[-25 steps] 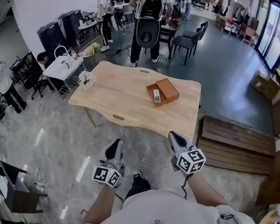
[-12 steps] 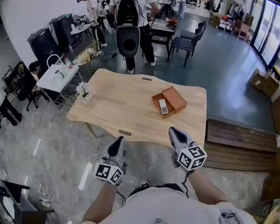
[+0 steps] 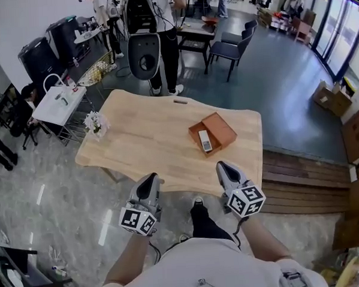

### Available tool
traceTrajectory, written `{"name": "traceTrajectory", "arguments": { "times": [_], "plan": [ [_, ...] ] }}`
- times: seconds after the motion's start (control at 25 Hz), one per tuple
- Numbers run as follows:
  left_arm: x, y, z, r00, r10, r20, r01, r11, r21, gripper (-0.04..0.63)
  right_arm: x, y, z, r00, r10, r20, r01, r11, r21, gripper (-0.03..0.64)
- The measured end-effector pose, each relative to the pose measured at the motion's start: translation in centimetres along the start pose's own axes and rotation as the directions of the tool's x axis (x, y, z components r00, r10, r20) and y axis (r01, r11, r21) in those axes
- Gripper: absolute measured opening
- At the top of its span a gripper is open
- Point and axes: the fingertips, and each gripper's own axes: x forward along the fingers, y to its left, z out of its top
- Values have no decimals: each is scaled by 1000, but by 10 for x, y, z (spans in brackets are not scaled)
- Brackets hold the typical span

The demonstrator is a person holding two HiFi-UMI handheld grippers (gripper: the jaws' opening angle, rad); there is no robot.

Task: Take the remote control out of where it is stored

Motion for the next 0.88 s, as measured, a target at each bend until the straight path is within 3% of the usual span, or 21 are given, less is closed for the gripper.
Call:
{"name": "traceTrajectory", "arguments": {
  "times": [0.48, 0.88],
  "plan": [
    [98, 53, 16, 998, -32, 57, 32, 999, -2, 1, 118, -54, 26, 998, 62, -4, -62, 998, 25, 28],
    [156, 87, 3, 999, 32, -9, -32, 999, 0, 1, 188, -101, 24, 992, 100, -74, -96, 994, 52, 28]
  ]
}}
